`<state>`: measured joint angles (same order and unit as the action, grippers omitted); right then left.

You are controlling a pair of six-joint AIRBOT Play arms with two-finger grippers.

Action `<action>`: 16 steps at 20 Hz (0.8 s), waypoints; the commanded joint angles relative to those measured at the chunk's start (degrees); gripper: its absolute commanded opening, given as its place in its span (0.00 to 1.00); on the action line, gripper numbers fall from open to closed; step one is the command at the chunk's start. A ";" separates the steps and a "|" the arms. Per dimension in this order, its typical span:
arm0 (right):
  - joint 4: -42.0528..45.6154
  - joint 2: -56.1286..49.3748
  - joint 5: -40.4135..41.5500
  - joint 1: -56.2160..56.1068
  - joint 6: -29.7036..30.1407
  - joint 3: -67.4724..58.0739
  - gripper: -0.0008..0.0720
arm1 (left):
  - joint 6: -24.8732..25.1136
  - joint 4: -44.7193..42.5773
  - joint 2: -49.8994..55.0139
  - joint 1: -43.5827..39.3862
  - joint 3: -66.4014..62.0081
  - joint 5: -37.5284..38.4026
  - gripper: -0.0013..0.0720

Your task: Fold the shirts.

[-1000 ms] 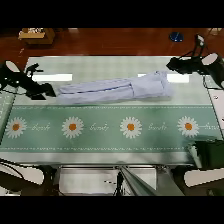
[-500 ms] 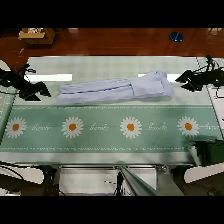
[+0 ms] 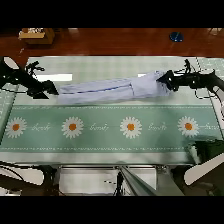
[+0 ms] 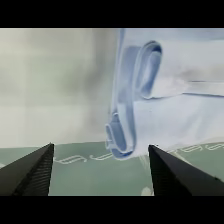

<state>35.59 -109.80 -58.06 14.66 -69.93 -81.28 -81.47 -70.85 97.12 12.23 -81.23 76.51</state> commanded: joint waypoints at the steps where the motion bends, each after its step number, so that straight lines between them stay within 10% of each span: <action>1: -2.67 0.35 -0.35 -1.49 2.27 -1.33 0.05 | 0.00 1.44 -0.28 -0.81 -0.04 -0.04 0.87; 4: -1.07 5.95 -4.83 -1.18 3.82 -2.29 0.05 | 4.90 15.06 -1.92 -0.85 -0.04 0.00 0.09; 8: 6.08 17.05 -10.88 -1.68 1.77 -2.29 0.05 | 14.03 45.59 -2.54 -3.34 -0.04 -2.69 0.05; 16: 16.44 35.71 -17.25 -3.76 -10.95 -2.29 0.05 | 15.02 48.83 1.07 -27.12 0.00 -18.12 0.05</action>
<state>48.62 -79.57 -72.36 11.38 -75.94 -83.50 -67.24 -24.64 96.75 -6.66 -81.23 64.38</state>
